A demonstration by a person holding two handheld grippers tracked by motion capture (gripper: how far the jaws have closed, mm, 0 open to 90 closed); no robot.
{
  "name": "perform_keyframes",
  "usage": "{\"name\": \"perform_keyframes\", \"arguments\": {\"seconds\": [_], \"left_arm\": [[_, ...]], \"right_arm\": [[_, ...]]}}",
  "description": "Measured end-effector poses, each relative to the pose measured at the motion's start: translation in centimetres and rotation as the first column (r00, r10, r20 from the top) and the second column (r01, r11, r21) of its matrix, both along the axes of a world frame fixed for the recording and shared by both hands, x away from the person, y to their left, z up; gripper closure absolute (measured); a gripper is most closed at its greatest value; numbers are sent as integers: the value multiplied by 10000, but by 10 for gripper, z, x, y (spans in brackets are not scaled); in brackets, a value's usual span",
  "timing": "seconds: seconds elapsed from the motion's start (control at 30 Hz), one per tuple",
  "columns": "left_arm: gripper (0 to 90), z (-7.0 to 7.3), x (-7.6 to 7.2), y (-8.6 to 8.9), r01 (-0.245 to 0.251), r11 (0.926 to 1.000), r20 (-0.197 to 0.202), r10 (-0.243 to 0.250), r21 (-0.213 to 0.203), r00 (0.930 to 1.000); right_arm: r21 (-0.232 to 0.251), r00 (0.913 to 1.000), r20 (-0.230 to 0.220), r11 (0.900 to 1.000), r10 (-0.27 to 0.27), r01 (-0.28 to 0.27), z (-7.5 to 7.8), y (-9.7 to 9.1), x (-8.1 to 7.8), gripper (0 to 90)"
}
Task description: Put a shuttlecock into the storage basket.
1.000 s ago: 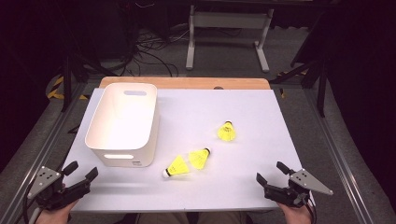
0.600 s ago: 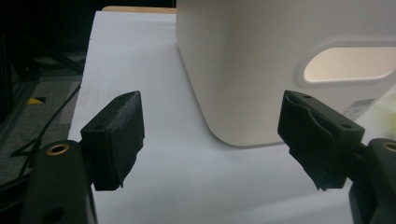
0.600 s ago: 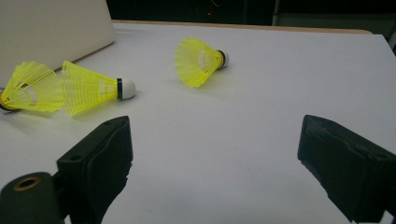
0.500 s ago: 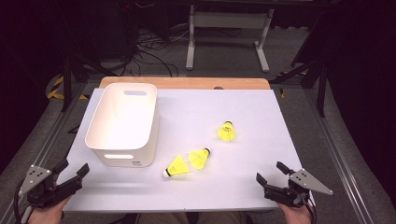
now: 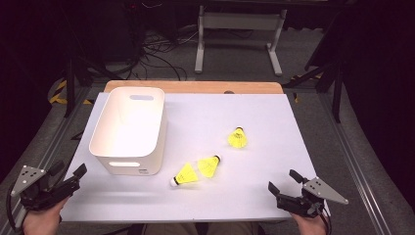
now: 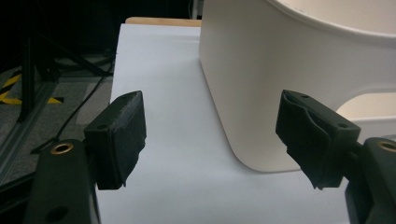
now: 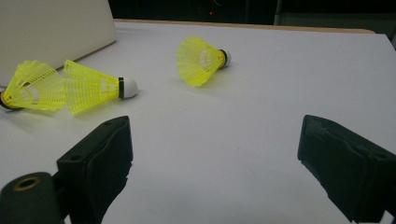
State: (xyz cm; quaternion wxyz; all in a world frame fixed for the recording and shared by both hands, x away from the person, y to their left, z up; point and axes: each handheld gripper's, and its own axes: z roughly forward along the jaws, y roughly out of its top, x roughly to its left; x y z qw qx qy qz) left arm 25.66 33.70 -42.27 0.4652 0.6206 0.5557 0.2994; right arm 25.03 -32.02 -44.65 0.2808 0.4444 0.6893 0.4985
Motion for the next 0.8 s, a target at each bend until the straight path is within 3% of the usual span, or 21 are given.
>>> {"name": "perform_keyframes", "arguments": {"seconds": [0.13, 0.8], "left_arm": [[247, 7, 2, 2, 9, 9998, 51, -7, -210, 10000], [245, 41, 15, 0, 215, 9987, 96, -211, -459, 9997]], "right_arm": [[12, 10000, -1, 10000, 1, -1, 0, 0, 0, 109], [7, 10000, -6, 10000, 52, -52, 0, 0, 0, 109]]}}
